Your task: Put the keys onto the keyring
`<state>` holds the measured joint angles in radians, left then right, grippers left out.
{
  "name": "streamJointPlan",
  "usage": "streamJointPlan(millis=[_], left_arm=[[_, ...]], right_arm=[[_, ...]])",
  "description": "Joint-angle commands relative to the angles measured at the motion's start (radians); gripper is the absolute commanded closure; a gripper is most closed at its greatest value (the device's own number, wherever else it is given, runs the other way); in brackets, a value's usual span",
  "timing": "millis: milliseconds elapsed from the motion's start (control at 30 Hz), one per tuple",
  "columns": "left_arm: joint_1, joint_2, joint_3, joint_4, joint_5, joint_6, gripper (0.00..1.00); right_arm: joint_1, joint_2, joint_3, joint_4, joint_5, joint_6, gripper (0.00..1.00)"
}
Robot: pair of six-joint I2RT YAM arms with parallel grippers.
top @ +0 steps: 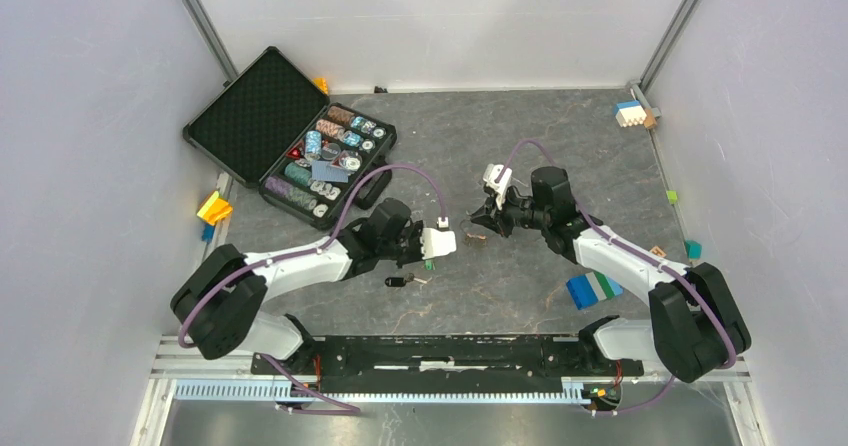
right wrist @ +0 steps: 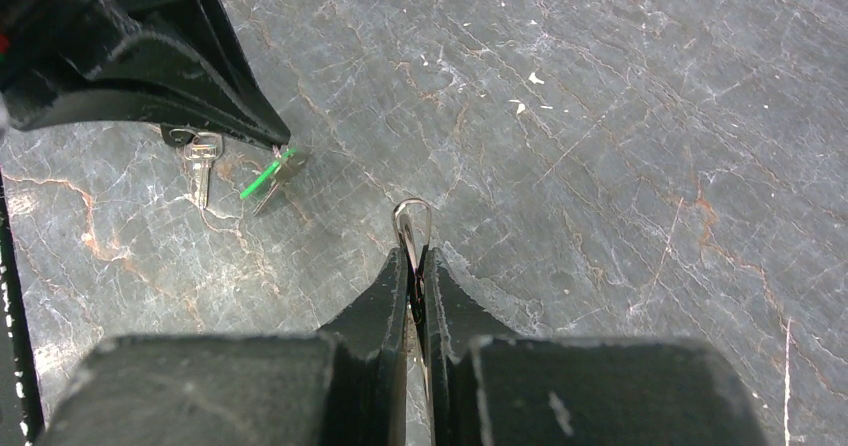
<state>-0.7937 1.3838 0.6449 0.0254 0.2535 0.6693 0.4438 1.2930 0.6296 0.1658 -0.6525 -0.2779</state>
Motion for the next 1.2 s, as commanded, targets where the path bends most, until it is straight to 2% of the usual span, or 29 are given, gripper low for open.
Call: streamJointPlan(millis=[0, 233, 567, 700, 900, 1067, 1167], left_arm=[[-0.011, 0.038, 0.029, -0.003, 0.056, 0.088, 0.96], [-0.049, 0.101, 0.067, -0.105, 0.011, 0.195, 0.9], [-0.053, 0.128, 0.113, -0.114, -0.021, 0.193, 0.86], [-0.053, 0.108, 0.127, -0.173, -0.014, 0.244, 0.77], [-0.053, 0.09, 0.166, -0.278, 0.027, 0.321, 0.56], [-0.048, 0.137, 0.213, -0.305, 0.026, 0.342, 0.53], [-0.028, 0.173, 0.246, -0.358, 0.079, 0.408, 0.53]], right_arm=[[-0.011, -0.03, 0.003, 0.023, -0.022, -0.011, 1.0], [-0.018, -0.029, 0.002, 0.023, -0.022, -0.017, 1.0], [-0.024, -0.02, 0.002, 0.018, -0.015, -0.024, 1.0], [-0.026, -0.018, 0.004, 0.017, -0.016, -0.026, 1.0], [-0.027, -0.015, 0.004, 0.014, -0.016, -0.029, 1.0], [-0.03, -0.019, 0.004, 0.012, -0.019, -0.03, 1.0], [-0.031, -0.02, 0.003, 0.011, -0.019, -0.03, 1.0]])
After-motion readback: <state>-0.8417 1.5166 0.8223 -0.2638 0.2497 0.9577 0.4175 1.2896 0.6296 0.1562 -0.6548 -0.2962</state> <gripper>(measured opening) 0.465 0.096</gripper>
